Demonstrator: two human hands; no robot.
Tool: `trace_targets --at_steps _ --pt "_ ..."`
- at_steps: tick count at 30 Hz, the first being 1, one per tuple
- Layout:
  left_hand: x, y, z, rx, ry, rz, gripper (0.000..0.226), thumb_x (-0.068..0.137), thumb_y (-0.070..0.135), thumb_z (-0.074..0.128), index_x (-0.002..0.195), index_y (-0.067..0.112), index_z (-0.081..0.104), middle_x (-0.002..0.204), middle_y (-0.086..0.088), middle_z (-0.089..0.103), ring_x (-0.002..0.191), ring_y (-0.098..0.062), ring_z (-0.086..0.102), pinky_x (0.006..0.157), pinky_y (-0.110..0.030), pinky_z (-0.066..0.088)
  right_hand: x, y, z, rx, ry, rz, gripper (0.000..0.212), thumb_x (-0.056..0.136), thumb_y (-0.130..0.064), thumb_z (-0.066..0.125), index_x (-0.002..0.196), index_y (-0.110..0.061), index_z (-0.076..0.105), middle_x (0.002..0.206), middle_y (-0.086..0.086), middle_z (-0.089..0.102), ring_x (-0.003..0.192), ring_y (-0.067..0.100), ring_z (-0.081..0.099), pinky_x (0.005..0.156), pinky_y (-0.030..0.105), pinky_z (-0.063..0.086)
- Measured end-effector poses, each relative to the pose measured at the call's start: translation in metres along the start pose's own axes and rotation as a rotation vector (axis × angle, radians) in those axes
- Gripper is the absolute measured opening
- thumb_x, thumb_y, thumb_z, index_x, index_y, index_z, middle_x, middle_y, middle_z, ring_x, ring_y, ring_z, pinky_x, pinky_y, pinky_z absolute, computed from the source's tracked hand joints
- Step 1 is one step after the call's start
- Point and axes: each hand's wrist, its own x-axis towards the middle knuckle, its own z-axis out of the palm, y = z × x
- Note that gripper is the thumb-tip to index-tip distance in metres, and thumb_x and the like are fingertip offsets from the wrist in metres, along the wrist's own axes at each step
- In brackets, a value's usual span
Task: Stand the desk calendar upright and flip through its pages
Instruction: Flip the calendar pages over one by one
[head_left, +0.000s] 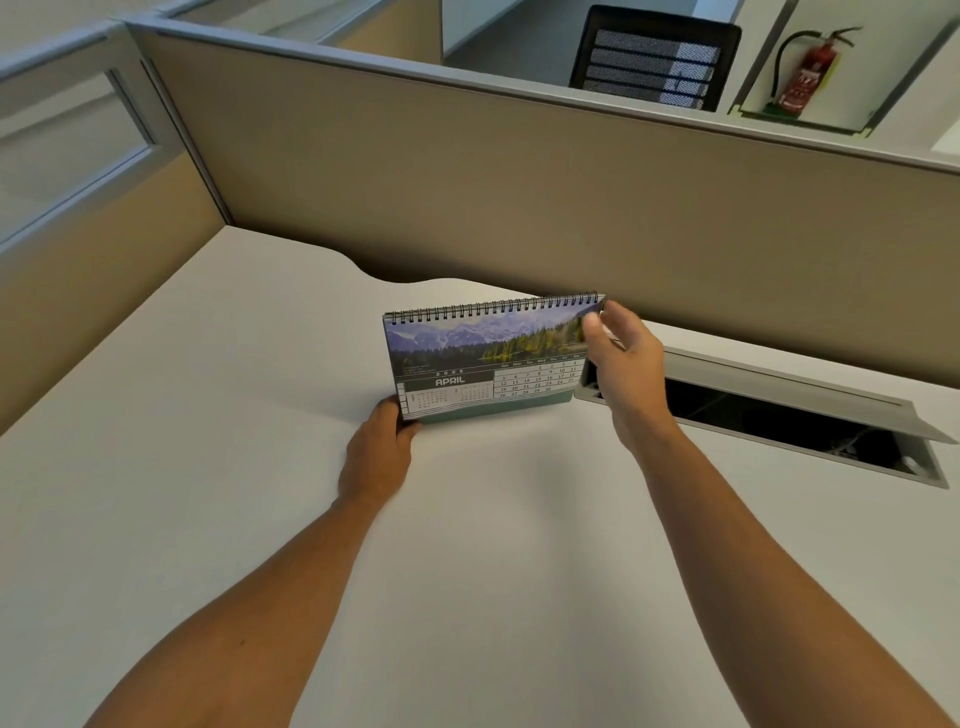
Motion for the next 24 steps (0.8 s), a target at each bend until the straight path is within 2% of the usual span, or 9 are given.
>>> trace_targets --at_steps 3,6,10,12,16,18,21,24 --pt "0.000 -0.001 0.000 -0.003 0.001 0.003 0.032 0.092 0.023 0.056 0.124 0.017 0.051 0.126 -0.008 0.062 0.111 -0.032 0.058 0.090 -0.041 0.048 -0.006 0.011 0.003 -0.063 0.089 0.028 0.034 0.088 -0.024 0.068 0.121 -0.016 0.063 0.112 0.000 0.069 0.104 0.014 0.064 0.096 0.045 0.053" --pt "0.001 -0.001 0.001 -0.003 0.004 0.001 0.033 0.092 0.023 0.056 0.124 0.017 0.050 0.126 -0.009 0.062 0.112 -0.033 0.058 0.091 -0.041 0.048 -0.009 0.018 0.005 -0.075 0.082 0.074 0.032 0.084 -0.017 0.074 0.114 -0.018 0.063 0.100 0.003 0.071 0.097 0.020 0.067 0.090 0.047 0.056" --pt "0.001 -0.002 0.002 -0.006 0.005 0.008 0.034 0.092 0.024 0.056 0.125 0.017 0.050 0.127 -0.008 0.062 0.112 -0.032 0.058 0.091 -0.040 0.048 -0.010 0.019 0.005 -0.136 0.101 0.046 0.050 0.083 -0.016 0.075 0.129 -0.012 0.055 0.119 0.001 0.063 0.111 0.018 0.059 0.095 0.036 0.051" --pt "0.002 -0.003 0.003 -0.006 0.007 0.012 0.033 0.092 0.025 0.056 0.124 0.017 0.050 0.127 -0.008 0.062 0.112 -0.032 0.058 0.091 -0.040 0.049 -0.009 0.019 0.006 -0.137 0.069 0.045 0.054 0.082 -0.016 0.076 0.132 -0.011 0.053 0.124 0.003 0.062 0.114 0.020 0.059 0.097 0.039 0.051" --pt "0.002 -0.004 0.003 -0.010 0.005 0.016 0.033 0.093 0.025 0.056 0.124 0.017 0.050 0.127 -0.007 0.062 0.112 -0.031 0.058 0.091 -0.041 0.050 -0.007 0.022 0.007 -0.154 0.067 0.053 0.050 0.083 -0.015 0.076 0.129 -0.011 0.057 0.115 0.005 0.068 0.106 0.021 0.065 0.093 0.045 0.055" --pt "0.002 -0.003 0.003 -0.010 0.005 0.020 0.033 0.093 0.024 0.056 0.125 0.017 0.050 0.127 -0.007 0.062 0.113 -0.030 0.058 0.091 -0.040 0.049 -0.008 0.024 0.007 -0.167 0.085 0.043 0.050 0.083 -0.015 0.075 0.129 -0.012 0.056 0.109 0.003 0.068 0.104 0.019 0.063 0.092 0.040 0.055" --pt "0.002 -0.003 0.003 -0.010 0.000 0.023 0.033 0.093 0.024 0.056 0.125 0.017 0.050 0.127 -0.007 0.061 0.113 -0.030 0.058 0.092 -0.041 0.049 -0.007 0.027 0.007 -0.167 0.119 0.039 0.048 0.082 -0.016 0.076 0.126 -0.013 0.056 0.114 0.000 0.062 0.108 0.016 0.057 0.090 0.028 0.048" --pt "0.001 -0.003 0.003 -0.005 0.006 0.020 0.033 0.092 0.024 0.056 0.124 0.016 0.050 0.126 -0.008 0.062 0.112 -0.030 0.058 0.091 -0.041 0.049 -0.003 0.030 0.010 -0.165 0.085 0.072 0.045 0.082 -0.019 0.077 0.121 -0.015 0.057 0.119 0.001 0.060 0.112 0.018 0.055 0.093 0.030 0.047"
